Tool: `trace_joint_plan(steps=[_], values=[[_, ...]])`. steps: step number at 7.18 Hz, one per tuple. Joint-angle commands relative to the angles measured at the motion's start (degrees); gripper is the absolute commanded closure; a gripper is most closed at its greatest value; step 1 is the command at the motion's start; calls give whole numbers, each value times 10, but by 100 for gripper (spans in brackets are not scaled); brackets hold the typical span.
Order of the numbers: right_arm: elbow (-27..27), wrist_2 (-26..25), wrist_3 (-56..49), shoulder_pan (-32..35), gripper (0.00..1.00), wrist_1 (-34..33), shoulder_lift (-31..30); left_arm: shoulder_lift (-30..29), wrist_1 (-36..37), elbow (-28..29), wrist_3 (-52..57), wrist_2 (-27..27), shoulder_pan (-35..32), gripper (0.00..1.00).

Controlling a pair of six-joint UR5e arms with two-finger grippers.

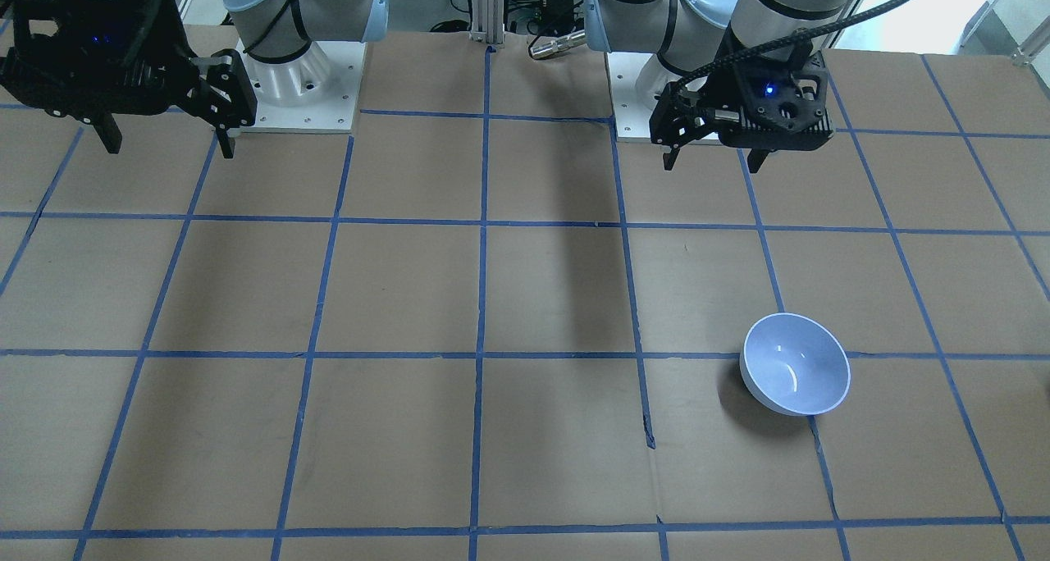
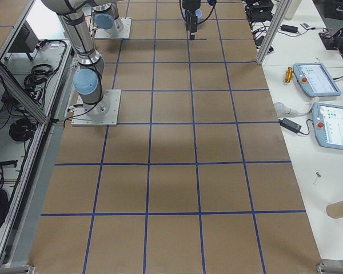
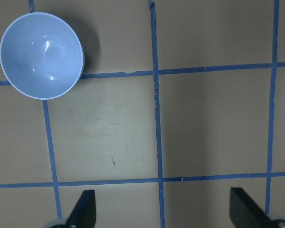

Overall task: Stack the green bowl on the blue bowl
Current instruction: 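Move the left gripper away from the blue bowl toward the robot's side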

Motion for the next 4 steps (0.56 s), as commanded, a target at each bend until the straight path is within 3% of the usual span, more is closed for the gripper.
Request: trace_joint_plan(steps=[1,4], values=[[0,0,0,1,0,0,0,0,0,0,6,2,6,0],[0,0,0,1,0,0,0,-11,3,0,145,2,117,0]])
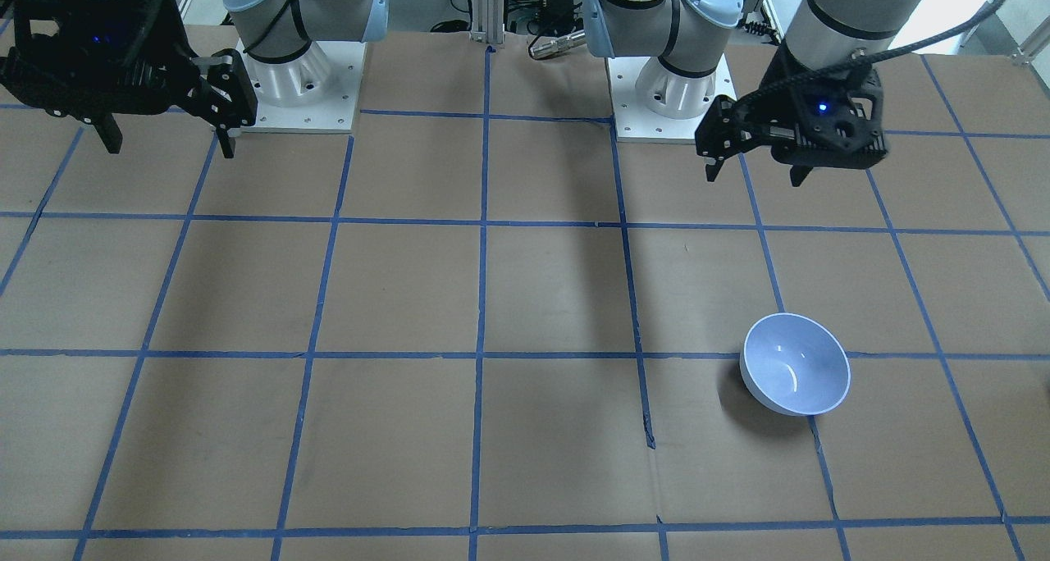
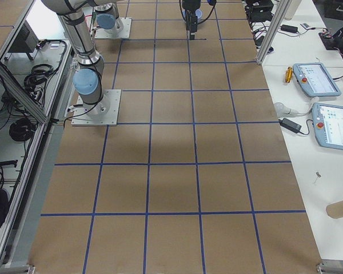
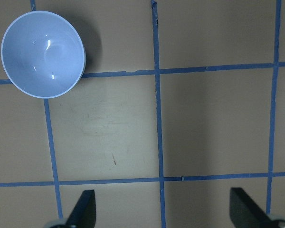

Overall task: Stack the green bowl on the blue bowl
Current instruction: 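Move the left gripper away from the blue bowl toward the robot's side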

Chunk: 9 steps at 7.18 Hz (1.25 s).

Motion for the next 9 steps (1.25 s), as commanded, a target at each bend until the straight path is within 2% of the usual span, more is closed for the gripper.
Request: trace_joint_plan(steps=[1,3,9], values=[[0,0,0,0,0,0,0,-10,3,1,134,1,73,0],[0,0,0,0,0,0,0,-27,5,7,257,0,140,0],[0,0,0,0,0,0,0,-128,162,13,660,8,324,0]])
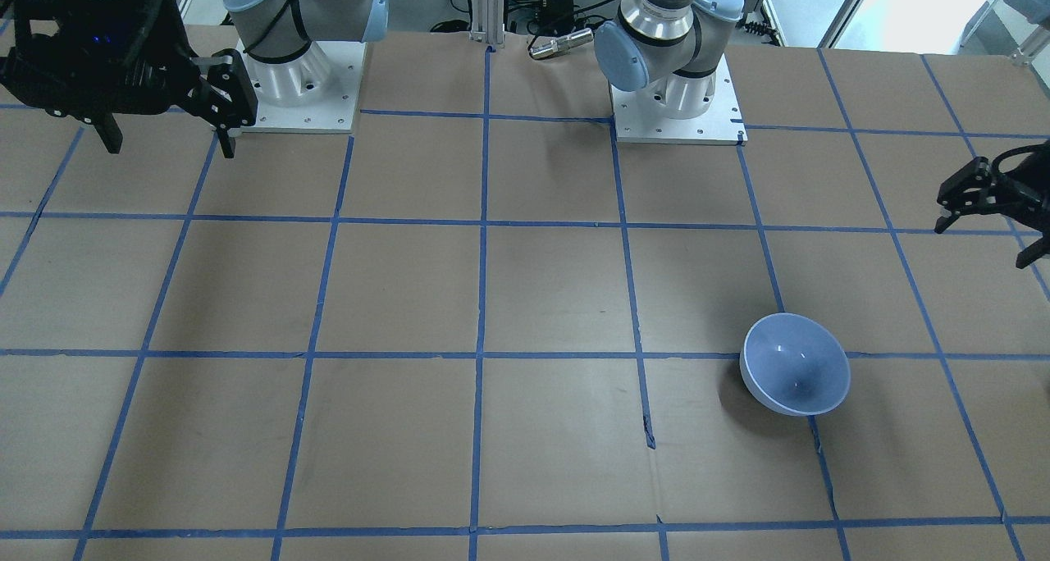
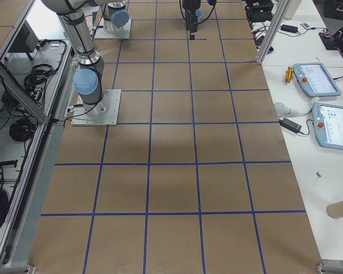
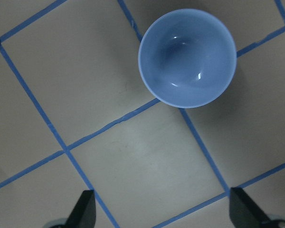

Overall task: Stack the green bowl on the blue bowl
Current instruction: 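Swing the left arm down to the pale green bowl near the robot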

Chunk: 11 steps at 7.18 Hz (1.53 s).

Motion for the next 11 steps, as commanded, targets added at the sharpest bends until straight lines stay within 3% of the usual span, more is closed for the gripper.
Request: trace_joint_plan(steps=[1,8,11], values=[[0,0,0,0,0,0,0,-45,47,4,125,-6,55,0],[0,0,0,0,0,0,0,-183,75,120,433,-19,122,0],[0,0,0,0,0,0,0,-247,155,145,496,-20,145,2]])
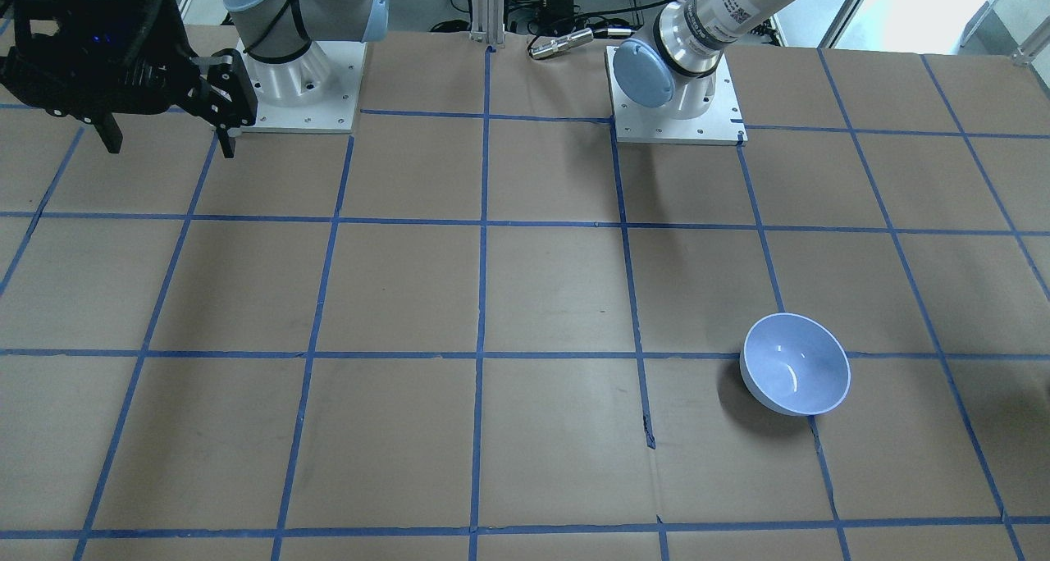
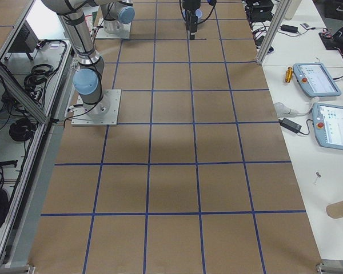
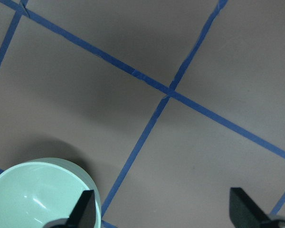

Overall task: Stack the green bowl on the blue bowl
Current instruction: 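Swing the left arm down to the pale green bowl near the robot, then grasp the pale green bowl rim with the left gripper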

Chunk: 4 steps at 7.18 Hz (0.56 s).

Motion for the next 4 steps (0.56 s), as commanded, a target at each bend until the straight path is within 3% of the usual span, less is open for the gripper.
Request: trace_joint_plan(steps=[1,4], values=[[0,0,0,0,0,0,0,-46,32,32,35,-1,9,2],[0,0,0,-1,0,0,0,-104,33,81,54,-12,15,2]])
